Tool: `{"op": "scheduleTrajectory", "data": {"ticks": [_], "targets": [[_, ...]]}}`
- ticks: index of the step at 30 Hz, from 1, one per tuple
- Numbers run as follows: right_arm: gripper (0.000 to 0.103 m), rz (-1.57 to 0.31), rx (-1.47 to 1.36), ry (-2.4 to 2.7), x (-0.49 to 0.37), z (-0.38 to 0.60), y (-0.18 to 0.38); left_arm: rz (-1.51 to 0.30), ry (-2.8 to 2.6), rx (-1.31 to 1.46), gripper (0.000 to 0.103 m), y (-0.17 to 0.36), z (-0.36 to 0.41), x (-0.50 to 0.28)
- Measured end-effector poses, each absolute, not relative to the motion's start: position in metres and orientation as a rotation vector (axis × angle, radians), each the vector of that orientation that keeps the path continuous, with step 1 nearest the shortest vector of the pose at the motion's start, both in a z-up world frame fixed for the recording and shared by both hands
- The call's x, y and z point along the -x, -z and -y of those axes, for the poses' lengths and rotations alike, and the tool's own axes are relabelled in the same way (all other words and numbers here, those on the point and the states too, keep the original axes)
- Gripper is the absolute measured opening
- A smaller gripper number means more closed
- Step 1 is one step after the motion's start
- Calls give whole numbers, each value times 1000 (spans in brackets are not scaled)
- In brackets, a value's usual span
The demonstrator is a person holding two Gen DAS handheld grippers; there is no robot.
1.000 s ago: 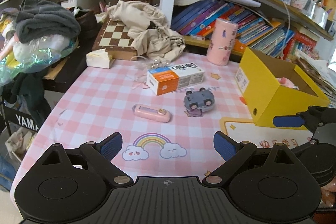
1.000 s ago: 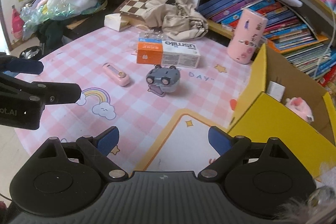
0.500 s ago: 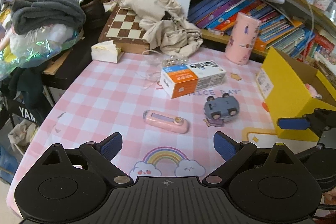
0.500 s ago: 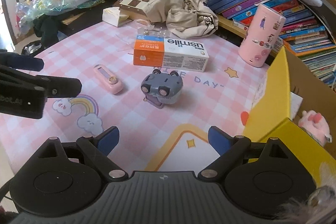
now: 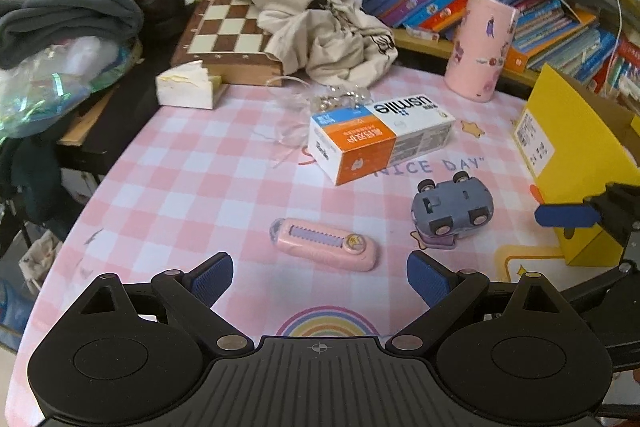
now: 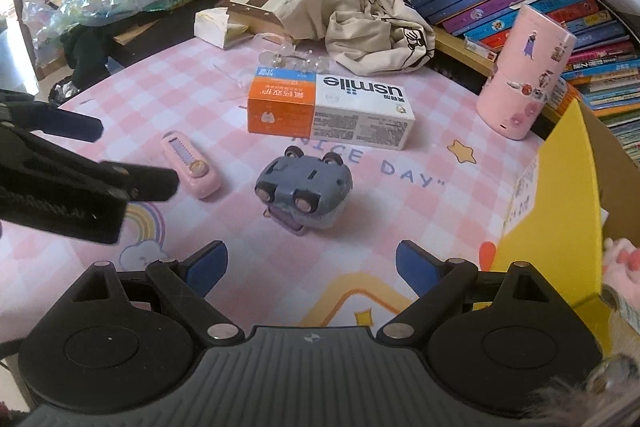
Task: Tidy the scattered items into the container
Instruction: 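Move the right tool to the grey toy car while the left tool approaches the pink cylinder, then close the right gripper on the grey toy car while the left grasps the pink cylinder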
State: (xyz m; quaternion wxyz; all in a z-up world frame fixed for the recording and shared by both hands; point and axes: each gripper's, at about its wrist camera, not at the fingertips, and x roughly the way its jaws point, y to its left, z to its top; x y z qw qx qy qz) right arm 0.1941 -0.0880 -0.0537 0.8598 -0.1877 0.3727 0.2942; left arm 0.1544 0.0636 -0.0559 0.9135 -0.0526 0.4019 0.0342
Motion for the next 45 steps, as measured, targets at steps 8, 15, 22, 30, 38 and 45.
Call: {"op": "scheduleTrajectory", "data": {"ticks": [8,15,22,30,38,45], "targets": [[92,-771,401,-636,-209,81,61,-855,-21,104,97,67,-64,-177],[91,-781,394,-637,-221,78,67,-859,-20,111,97,74,-63,-188],[89,-779,398,-654,-224,73,72,-879,-33,112,97,80,-65,-197],[87,-786,400,-663,-228,70,75,-899,-30,106,97,86,-69,-204],[82,-786,398,-669,-231,69,77,-912,-56,41,96,87,-75,-203],[80,-773,400,-675,-235,64,77,-915,-84,59,95,87,-85,-200]]}}
